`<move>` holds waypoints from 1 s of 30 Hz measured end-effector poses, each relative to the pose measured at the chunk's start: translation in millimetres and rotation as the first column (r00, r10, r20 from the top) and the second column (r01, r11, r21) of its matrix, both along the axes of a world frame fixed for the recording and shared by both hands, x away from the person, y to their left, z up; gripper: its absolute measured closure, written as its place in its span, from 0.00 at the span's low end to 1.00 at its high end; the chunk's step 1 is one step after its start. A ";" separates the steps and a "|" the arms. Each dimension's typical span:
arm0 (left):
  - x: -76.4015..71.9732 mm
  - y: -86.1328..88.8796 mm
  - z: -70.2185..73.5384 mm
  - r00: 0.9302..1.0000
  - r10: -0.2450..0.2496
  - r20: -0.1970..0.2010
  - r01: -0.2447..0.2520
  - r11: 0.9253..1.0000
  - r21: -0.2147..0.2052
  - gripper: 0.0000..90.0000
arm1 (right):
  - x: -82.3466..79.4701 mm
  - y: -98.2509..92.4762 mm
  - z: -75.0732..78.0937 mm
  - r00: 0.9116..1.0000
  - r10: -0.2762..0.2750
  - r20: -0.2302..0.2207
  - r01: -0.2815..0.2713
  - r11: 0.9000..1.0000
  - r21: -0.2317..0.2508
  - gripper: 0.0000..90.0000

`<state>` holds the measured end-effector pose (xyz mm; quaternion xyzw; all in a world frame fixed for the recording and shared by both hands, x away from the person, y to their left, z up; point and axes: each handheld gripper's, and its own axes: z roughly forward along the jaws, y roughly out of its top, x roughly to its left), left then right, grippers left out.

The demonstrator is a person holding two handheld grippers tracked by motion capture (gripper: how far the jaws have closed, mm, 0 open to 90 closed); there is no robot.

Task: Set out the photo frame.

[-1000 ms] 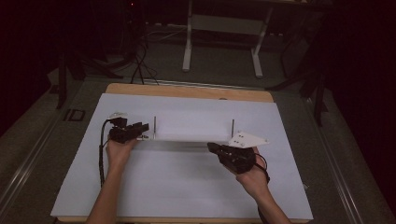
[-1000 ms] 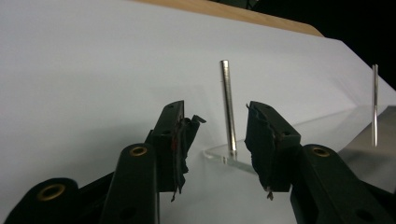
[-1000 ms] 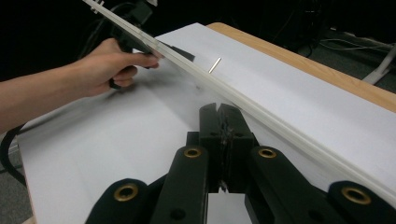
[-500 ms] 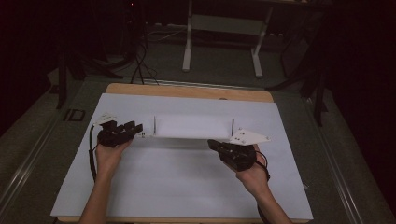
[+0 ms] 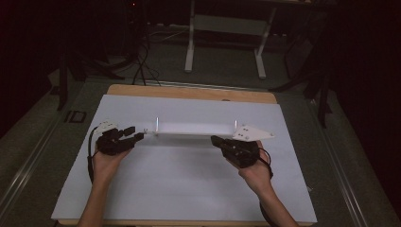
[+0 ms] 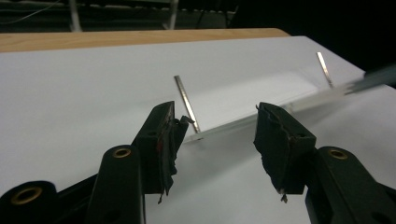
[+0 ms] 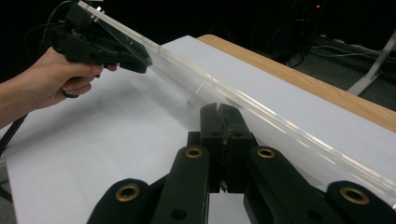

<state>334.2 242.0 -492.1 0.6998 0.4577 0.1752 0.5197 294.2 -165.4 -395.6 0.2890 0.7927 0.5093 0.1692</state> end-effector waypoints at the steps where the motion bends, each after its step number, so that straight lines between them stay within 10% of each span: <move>1: 0.0 0.0 0.0 1.000 0.000 0.000 0.000 1.000 0.000 0.54 | 0.0 0.0 0.0 1.000 0.000 0.000 0.000 1.000 0.000 0.99; 18: 1.6 -26.2 14.3 0.984 -0.170 0.056 0.166 0.983 0.076 0.53 | 11.0 2.2 5.8 1.000 -0.019 0.016 0.019 1.000 0.007 0.99; 30: 12.1 -42.6 26.6 0.985 -0.137 0.103 0.123 0.984 0.126 0.36 | 17.9 2.8 8.5 1.000 -0.025 0.019 0.025 1.000 0.019 0.99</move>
